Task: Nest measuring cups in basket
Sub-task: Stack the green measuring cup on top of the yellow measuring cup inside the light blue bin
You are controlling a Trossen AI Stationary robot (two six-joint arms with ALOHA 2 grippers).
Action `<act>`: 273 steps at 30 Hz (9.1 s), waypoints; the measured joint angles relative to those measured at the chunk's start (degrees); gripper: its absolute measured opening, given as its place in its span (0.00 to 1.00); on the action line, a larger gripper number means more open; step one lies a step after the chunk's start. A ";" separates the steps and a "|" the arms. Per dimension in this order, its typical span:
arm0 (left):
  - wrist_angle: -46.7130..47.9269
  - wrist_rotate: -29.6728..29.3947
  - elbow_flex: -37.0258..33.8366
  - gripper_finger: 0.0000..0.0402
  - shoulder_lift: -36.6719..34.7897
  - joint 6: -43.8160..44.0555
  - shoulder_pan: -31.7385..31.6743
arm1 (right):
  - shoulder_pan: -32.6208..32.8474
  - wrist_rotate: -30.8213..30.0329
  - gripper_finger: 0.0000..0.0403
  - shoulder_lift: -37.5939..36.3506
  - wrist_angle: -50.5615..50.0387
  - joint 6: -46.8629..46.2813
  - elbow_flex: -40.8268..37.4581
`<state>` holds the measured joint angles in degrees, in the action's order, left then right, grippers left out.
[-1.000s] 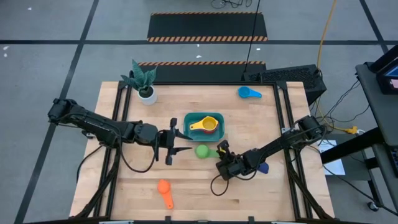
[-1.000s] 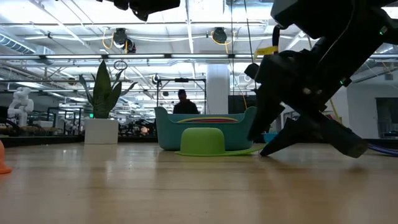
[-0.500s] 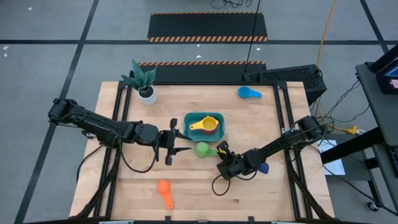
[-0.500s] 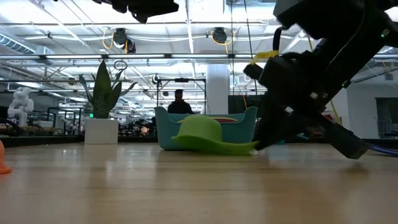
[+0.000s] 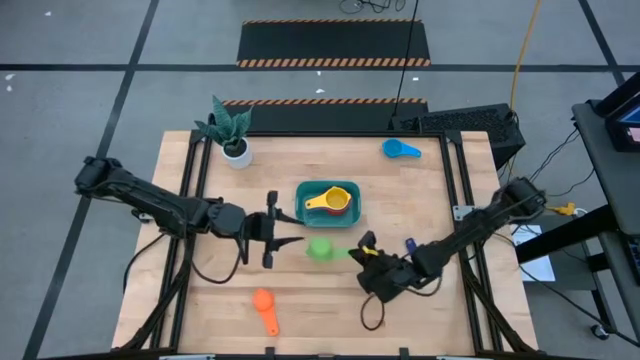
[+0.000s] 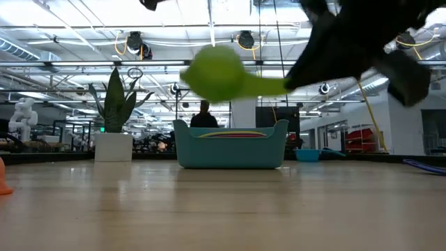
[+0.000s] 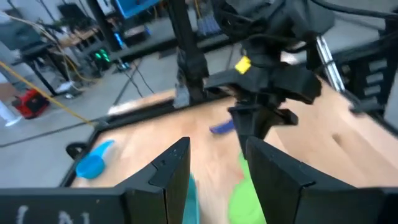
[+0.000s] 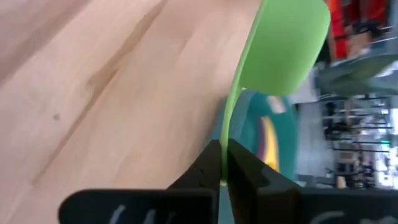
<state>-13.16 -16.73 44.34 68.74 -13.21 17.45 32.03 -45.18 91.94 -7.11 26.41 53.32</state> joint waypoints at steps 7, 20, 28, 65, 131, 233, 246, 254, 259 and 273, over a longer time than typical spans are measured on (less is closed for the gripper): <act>-2.13 -0.44 0.00 0.40 -1.08 0.30 0.35 | 5.18 -9.98 0.00 -6.71 0.01 -0.79 0.02; -9.21 -7.17 0.00 0.40 -0.82 0.38 0.26 | 10.10 -31.54 0.00 -11.01 11.13 4.33 0.11; -18.69 -7.52 0.02 0.40 3.25 -0.56 0.32 | 10.09 -40.15 0.00 -11.03 16.68 7.48 0.13; -23.81 -7.39 6.01 0.40 10.92 -9.25 2.97 | 11.19 -29.57 0.00 -31.56 54.05 -4.65 -18.50; -5.94 -39.49 30.80 0.54 33.41 -47.56 3.48 | -4.32 4.80 0.00 -25.68 57.09 -36.71 -24.76; -4.53 72.72 30.67 0.03 33.88 -44.61 -0.82 | 2.60 31.90 0.40 -5.74 51.86 -21.10 -0.57; -9.96 73.65 30.75 0.02 35.22 -40.22 -1.68 | 2.58 31.94 0.40 -5.74 50.00 -20.29 -0.61; -9.45 73.59 30.75 0.02 35.22 -39.91 -1.68 | 2.58 31.99 0.28 -5.74 50.18 -19.58 -0.62; -9.45 73.53 30.75 0.04 35.22 -39.80 -1.68 | 2.58 32.18 0.13 -5.74 50.24 -19.74 -0.63; -12.40 67.19 30.75 0.16 34.44 -25.11 -2.07 | 4.03 31.40 0.01 -8.06 50.25 -17.87 -0.72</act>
<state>-25.56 50.46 75.09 103.18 -38.33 15.38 36.06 -13.78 83.87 43.14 8.54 52.60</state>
